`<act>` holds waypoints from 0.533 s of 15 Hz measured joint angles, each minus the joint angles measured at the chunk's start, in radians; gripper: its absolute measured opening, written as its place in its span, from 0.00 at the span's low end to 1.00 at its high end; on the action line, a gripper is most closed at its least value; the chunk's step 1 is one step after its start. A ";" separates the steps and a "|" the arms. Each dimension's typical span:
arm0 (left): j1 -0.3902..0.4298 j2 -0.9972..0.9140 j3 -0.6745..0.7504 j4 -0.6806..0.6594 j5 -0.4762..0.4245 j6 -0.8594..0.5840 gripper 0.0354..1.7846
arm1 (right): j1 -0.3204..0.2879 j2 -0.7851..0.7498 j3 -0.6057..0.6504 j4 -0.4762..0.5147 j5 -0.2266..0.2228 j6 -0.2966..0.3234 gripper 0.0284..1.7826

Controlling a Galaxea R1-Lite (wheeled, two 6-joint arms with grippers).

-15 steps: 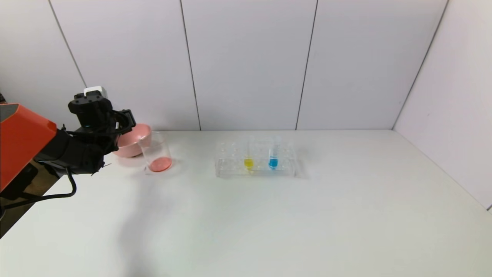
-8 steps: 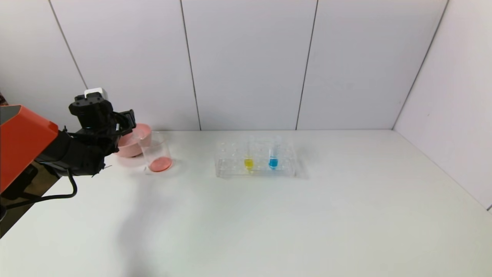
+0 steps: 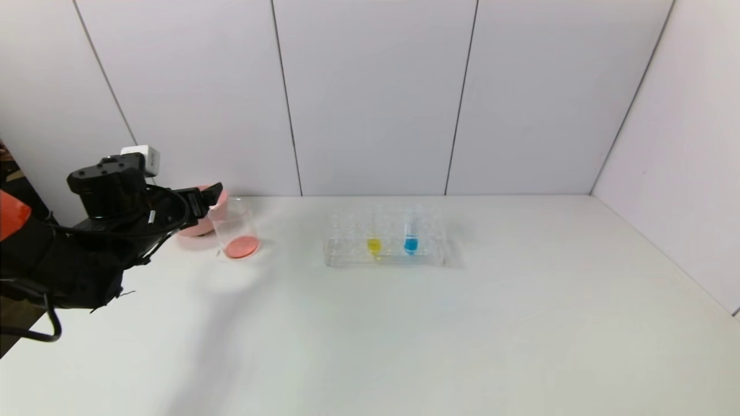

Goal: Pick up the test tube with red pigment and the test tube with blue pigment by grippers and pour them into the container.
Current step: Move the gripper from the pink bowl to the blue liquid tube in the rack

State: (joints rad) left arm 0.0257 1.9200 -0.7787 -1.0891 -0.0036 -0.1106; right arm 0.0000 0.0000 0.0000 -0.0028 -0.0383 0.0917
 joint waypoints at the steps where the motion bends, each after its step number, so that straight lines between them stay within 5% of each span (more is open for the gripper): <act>1: -0.006 -0.059 0.064 -0.003 -0.086 0.001 0.99 | 0.000 0.000 0.000 0.000 0.000 0.000 1.00; 4: -0.084 -0.241 0.232 -0.003 -0.326 0.004 0.99 | 0.000 0.000 0.000 0.000 0.000 0.000 1.00; 8: -0.354 -0.365 0.360 -0.001 -0.384 0.001 0.99 | -0.001 0.000 0.000 0.000 0.000 0.000 1.00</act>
State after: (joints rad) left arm -0.3285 1.5547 -0.4185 -1.0904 -0.3881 -0.1096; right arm -0.0009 0.0000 0.0000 -0.0028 -0.0379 0.0913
